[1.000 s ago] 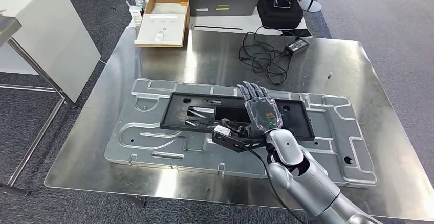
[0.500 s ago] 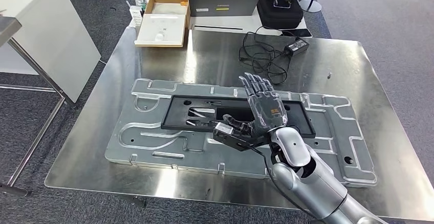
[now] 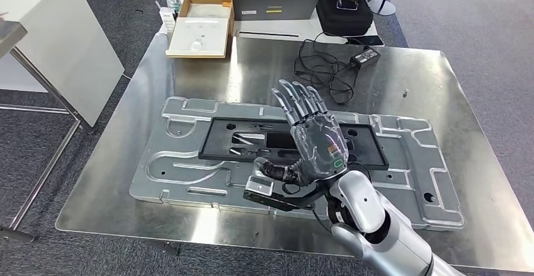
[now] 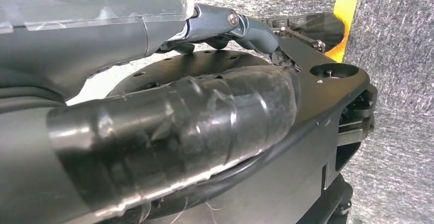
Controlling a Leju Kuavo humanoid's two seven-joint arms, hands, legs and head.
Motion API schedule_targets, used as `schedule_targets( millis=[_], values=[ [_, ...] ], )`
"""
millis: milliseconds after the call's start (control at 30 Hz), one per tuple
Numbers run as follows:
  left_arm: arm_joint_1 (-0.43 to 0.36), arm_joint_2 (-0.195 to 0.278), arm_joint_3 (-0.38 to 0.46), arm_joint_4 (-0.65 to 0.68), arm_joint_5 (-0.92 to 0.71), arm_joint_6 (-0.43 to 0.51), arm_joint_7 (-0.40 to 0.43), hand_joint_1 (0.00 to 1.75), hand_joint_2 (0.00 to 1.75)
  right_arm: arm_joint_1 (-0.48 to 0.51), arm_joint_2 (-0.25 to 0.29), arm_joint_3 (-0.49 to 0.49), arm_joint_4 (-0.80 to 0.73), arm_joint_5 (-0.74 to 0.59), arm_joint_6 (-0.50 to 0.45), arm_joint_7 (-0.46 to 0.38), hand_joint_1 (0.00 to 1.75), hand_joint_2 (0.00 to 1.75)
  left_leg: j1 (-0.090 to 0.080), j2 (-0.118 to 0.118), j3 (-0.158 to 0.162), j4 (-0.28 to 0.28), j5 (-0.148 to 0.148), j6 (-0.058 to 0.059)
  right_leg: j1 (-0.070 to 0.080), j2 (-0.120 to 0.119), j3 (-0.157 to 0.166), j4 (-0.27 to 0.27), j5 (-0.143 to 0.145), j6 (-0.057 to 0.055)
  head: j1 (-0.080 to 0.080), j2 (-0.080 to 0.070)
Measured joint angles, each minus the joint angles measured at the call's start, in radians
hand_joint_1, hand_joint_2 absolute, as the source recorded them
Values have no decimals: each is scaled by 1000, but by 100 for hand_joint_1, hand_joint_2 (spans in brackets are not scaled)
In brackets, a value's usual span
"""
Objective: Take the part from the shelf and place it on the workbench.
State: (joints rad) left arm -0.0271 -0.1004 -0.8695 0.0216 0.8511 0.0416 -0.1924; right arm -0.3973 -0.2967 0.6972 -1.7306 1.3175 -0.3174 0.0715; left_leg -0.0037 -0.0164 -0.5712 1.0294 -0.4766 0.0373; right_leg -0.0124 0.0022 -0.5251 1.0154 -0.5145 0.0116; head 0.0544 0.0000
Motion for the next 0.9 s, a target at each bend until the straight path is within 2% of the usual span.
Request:
schedule_targets(
  millis=[67,100,133,200,233,267,300,333,400,433,500,567,600,633,700,733,767,800,833,900],
  values=[
    [0,0,-2,0,0,0,6,0,0,0,-2,15,-23,4,-6,0,0,0,6,3,6,-12,9,8,0,0,-2,14,-12,6,0,0],
    [0,0,-4,0,0,0,8,0,0,-1,-4,20,-32,7,-9,0,0,0,9,6,9,-19,14,13,-1,0,-13,42,-32,9,0,0],
    [0,0,-5,0,0,0,10,0,0,-1,-7,24,-37,9,-11,0,0,0,11,8,10,-23,16,15,-2,-1,-34,89,-62,12,0,0],
    [0,0,-8,0,1,0,12,0,0,1,-12,32,-42,12,-16,1,0,0,11,10,9,-23,17,17,-6,-1,-96,219,-120,19,0,0],
    [0,0,-9,0,1,0,13,0,0,2,-14,36,-43,13,-18,2,0,0,11,10,9,-23,17,16,-9,-1,-120,265,-129,22,0,0],
    [-1,0,-10,0,1,0,14,0,0,3,-17,39,-43,13,-20,2,0,0,12,10,8,-21,16,16,-12,-1,-129,278,-118,25,0,0],
    [-1,0,-12,0,1,0,15,0,0,4,-18,41,-43,13,-22,3,0,0,13,10,8,-18,15,14,-16,-2,-118,249,-85,28,0,0],
    [-2,0,-14,0,1,0,16,0,0,4,-19,43,-44,13,-23,3,0,0,15,10,8,-14,13,11,-20,-2,-91,190,-44,30,0,0],
    [-4,2,-18,0,0,0,20,0,0,4,-21,45,-46,13,-25,3,0,0,15,8,4,-6,10,1,-22,0,-37,74,5,28,0,0],
    [-4,3,-19,0,0,0,21,0,0,4,-21,46,-47,13,-26,3,0,0,13,7,1,-3,11,-6,-20,1,-25,43,11,24,0,0],
    [-5,5,-22,0,0,0,23,0,0,4,-22,48,-49,13,-27,4,0,0,10,7,-4,-3,17,-20,-14,3,-29,33,12,12,0,0],
    [-6,6,-24,0,-1,0,24,0,0,4,-23,49,-50,13,-27,6,0,0,11,7,-10,4,9,-31,-17,1,-36,27,20,-6,0,0],
    [-7,6,-24,-1,-1,0,25,0,0,3,-24,49,-50,13,-28,7,0,0,11,8,-19,26,-13,-34,-18,-1,-40,24,26,-16,-1,0],
    [-8,7,-25,-1,-1,0,25,0,0,4,-25,49,-51,13,-29,7,0,0,12,9,-35,70,-50,-37,-18,-4,-47,20,34,-27,-1,0],
    [-12,9,-25,-1,-1,0,26,0,0,5,-25,50,-52,13,-30,8,0,0,12,10,-78,196,-131,-41,-11,-7,-64,21,46,-39,-2,0],
    [-13,9,-25,-2,-1,0,26,0,0,5,-25,50,-52,13,-30,8,0,0,12,10,-92,249,-155,-42,-6,-9,-73,22,52,-41,-2,0],
    [-14,9,-26,-3,-1,0,27,0,0,6,-25,51,-52,14,-30,8,0,0,12,10,-90,270,-160,-41,-3,-9,-81,24,57,-42,-2,0],
    [-13,10,-27,-3,-1,0,28,0,0,6,-25,51,-52,14,-30,9,0,0,12,10,-68,252,-145,-38,0,-9,-90,27,63,-42,-2,0],
    [-11,10,-28,-4,-1,0,31,0,0,6,-25,51,-52,14,-30,10,0,0,11,10,-30,199,-118,-35,1,-9,-97,30,67,-40,-2,0],
    [-6,11,-32,-4,-2,1,36,0,0,6,-25,52,-53,14,-31,14,0,0,9,10,54,58,-77,-25,4,-7,-111,38,76,-35,-2,0]
  ],
)
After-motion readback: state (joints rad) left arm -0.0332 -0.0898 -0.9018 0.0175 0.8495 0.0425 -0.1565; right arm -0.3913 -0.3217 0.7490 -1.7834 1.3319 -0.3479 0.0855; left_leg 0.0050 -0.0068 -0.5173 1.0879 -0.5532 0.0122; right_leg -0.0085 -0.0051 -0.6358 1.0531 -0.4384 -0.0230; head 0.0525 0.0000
